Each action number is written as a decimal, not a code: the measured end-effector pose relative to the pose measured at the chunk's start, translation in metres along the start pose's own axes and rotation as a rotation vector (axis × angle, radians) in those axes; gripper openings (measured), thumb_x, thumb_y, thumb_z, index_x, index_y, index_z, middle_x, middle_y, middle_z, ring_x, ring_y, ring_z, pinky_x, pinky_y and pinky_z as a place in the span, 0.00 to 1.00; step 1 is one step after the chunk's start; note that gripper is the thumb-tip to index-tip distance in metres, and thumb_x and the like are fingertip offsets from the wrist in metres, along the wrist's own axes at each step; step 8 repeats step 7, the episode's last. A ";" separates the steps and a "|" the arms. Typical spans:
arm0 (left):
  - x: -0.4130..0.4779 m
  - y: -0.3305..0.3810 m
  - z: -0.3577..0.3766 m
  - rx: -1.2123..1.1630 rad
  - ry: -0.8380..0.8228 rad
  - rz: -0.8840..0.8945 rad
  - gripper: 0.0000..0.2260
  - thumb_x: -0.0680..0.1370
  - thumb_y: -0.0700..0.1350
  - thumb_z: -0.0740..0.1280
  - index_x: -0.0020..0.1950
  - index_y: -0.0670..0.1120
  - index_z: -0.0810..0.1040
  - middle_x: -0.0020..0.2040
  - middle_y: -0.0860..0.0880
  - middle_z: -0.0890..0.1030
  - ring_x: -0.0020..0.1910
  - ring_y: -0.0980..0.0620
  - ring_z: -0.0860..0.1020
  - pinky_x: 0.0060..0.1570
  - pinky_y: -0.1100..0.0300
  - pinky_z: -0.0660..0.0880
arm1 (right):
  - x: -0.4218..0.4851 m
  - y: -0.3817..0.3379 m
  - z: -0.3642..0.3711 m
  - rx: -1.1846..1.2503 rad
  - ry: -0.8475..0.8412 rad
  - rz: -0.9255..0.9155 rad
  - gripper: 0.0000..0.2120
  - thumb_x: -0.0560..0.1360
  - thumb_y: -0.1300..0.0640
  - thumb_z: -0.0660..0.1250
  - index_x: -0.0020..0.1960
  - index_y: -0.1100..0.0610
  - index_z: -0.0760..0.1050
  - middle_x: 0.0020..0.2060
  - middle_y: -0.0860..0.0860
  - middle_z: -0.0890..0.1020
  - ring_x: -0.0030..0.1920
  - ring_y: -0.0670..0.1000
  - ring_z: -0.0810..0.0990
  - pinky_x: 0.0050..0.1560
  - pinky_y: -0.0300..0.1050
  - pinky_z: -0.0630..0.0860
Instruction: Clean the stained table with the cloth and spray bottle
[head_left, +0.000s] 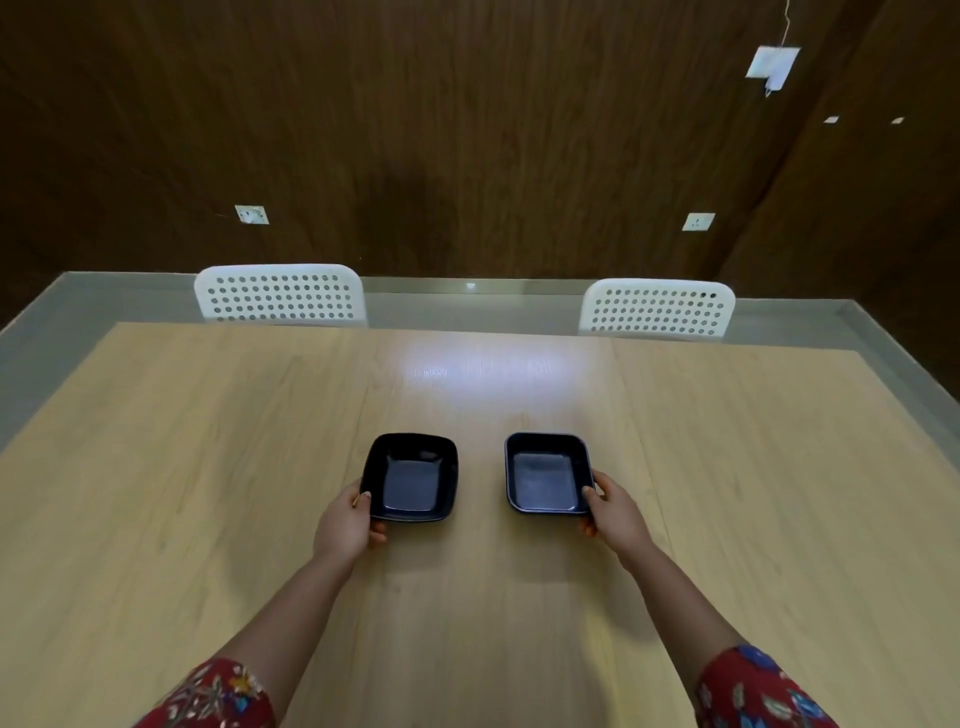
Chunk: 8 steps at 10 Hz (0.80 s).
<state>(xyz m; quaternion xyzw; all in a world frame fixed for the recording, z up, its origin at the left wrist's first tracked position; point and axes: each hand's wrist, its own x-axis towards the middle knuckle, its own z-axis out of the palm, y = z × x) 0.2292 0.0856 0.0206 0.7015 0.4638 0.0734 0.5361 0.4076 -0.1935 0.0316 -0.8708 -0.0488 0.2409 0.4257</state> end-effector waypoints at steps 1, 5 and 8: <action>0.006 0.000 -0.001 0.008 -0.011 -0.020 0.16 0.84 0.42 0.55 0.70 0.45 0.72 0.38 0.43 0.81 0.32 0.45 0.80 0.43 0.49 0.78 | 0.003 0.000 0.003 0.002 0.004 0.019 0.17 0.82 0.58 0.55 0.69 0.52 0.69 0.33 0.54 0.81 0.30 0.52 0.78 0.38 0.48 0.74; 0.006 -0.003 -0.008 0.098 -0.045 -0.031 0.17 0.83 0.48 0.57 0.71 0.47 0.70 0.42 0.44 0.81 0.36 0.46 0.81 0.39 0.51 0.79 | -0.001 -0.001 0.007 -0.179 0.080 0.026 0.18 0.82 0.49 0.56 0.69 0.53 0.68 0.42 0.55 0.84 0.38 0.53 0.81 0.40 0.47 0.77; 0.001 0.006 -0.026 0.373 0.155 0.106 0.21 0.80 0.55 0.58 0.71 0.49 0.68 0.45 0.45 0.83 0.43 0.43 0.82 0.46 0.51 0.77 | -0.020 -0.027 -0.006 -0.369 0.321 -0.037 0.21 0.80 0.42 0.57 0.68 0.52 0.69 0.49 0.55 0.83 0.48 0.57 0.81 0.37 0.44 0.69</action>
